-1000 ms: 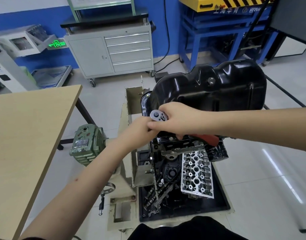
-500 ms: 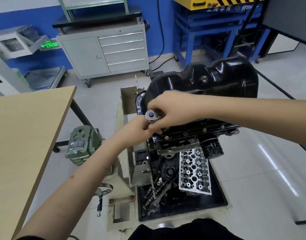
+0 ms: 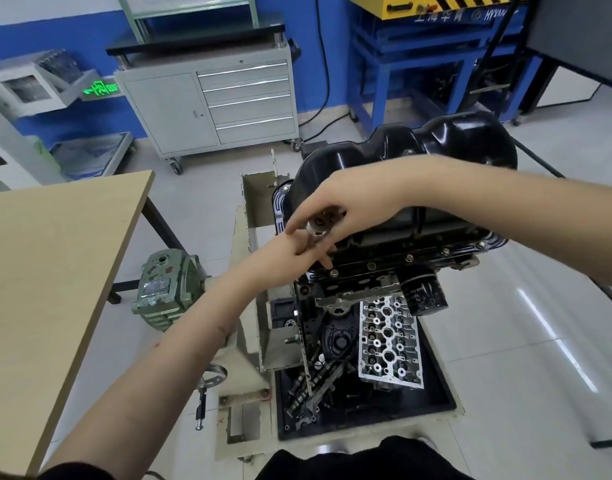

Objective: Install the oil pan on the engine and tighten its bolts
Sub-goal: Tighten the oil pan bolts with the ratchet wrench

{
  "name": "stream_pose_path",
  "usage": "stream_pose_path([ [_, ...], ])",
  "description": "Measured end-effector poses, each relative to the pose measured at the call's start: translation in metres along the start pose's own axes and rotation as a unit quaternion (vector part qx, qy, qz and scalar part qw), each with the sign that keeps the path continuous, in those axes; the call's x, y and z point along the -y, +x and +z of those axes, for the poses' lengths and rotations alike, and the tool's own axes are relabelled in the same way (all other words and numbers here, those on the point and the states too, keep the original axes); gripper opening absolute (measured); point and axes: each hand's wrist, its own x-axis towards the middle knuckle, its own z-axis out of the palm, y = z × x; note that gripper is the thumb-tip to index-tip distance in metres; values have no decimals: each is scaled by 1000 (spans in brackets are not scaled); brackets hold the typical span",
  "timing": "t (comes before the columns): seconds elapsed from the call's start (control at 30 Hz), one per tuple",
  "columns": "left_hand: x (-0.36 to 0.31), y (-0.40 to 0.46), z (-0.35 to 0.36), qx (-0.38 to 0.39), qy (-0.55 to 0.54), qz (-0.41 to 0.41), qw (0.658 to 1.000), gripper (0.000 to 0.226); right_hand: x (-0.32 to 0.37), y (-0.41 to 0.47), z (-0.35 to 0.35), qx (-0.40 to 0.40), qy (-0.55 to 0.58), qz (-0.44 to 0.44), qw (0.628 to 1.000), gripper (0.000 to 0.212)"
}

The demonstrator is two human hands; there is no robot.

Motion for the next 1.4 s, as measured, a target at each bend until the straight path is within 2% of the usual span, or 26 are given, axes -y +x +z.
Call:
stream_pose_path([
  [0.2, -1, -1, 3, -80, -34, 19, 996, 33, 10, 0, 15, -127, -85, 21, 988, 34],
  [0.27, -1, 2, 12, -152, -42, 15, 987, 45, 19, -1, 30, -138, 81, 60, 985, 34],
  [0.3, -3, 4, 17, -181, -69, -13, 981, 46, 25, -1, 37, -145, 241, 93, 955, 33],
  [0.37, -7, 9, 24, -191, -127, -49, 972, 43, 39, 0, 49, -169, 557, 159, 798, 30],
  [0.4, -7, 8, 26, -178, -137, -39, 974, 45, 45, 1, 55, -181, 641, 170, 726, 25],
  [0.43, -7, 7, 26, -160, -143, -29, 976, 49, 49, 1, 59, -190, 675, 172, 692, 23],
  [0.47, -7, 5, 25, -148, -155, -8, 977, 48, 51, 1, 59, -187, 676, 169, 692, 22],
  [0.5, -9, 3, 23, -146, -174, 12, 974, 47, 50, 1, 58, -178, 637, 162, 733, 23],
  [0.57, -12, 2, 19, -176, -164, 45, 970, 37, 35, -1, 45, -152, 401, 124, 895, 35],
  [0.63, -9, 7, 16, -168, -142, 55, 974, 34, 17, -2, 25, -97, 123, 52, 986, 48],
  [0.7, -10, 10, 12, -105, -125, 0, 987, 44, 9, -1, 8, -34, -12, 10, 999, 53],
  [0.8, -6, 11, 5, -27, -99, -19, 995, 48, 10, 1, 2, -22, -37, 10, 999, 54],
  [0.9, -6, 16, 7, -45, -93, 19, 994, 34, 8, 3, 6, -70, -26, 28, 997, 51],
  [0.97, -15, 15, 7, -85, -106, 28, 990, 19, 9, 2, 13, -60, 74, 40, 995, 53],
  [1.0, -15, 14, 3, -92, -102, 43, 990, 24, 9, 1, 20, -59, 191, 70, 977, 52],
  [1.03, -11, 17, 3, -89, -108, 47, 989, 26, 15, 0, 29, -67, 352, 114, 927, 48],
  [1.1, -11, 14, 17, 3, 11, -56, 998, 23, 31, 3, 52, -115, 668, 174, 714, 35],
  [1.13, -8, 11, 26, 92, 144, -191, 967, 28, 42, 5, 62, -146, 749, 172, 623, 28],
  [1.17, -12, 6, 34, 227, 234, -312, 892, 35, 52, 8, 68, -168, 786, 165, 572, 23],
  [1.2, -14, 6, 43, 325, 407, -354, 777, 35, 57, 11, 72, -174, 800, 155, 553, 19],
  [1.23, -14, 9, 47, 330, 445, -311, 772, 32, 57, 12, 70, -168, 787, 152, 574, 20],
  [1.27, -3, 13, 50, 255, 284, -248, 890, 31, 51, 12, 67, -151, 745, 159, 630, 26],
  [1.3, 10, 11, 47, 109, 130, -207, 963, 32, 42, 11, 60, -128, 654, 161, 728, 32],
  [1.33, -4, 7, 25, -13, -25, -197, 980, 25, 31, 8, 50, -105, 507, 158, 841, 36],
  [1.37, -6, 9, 13, -57, -107, -101, 987, 13, 20, 6, 38, -85, 326, 133, 932, 41],
  [1.4, -7, 10, 8, -79, -122, -37, 989, 19, 10, 4, 28, -66, 148, 87, 983, 48],
])
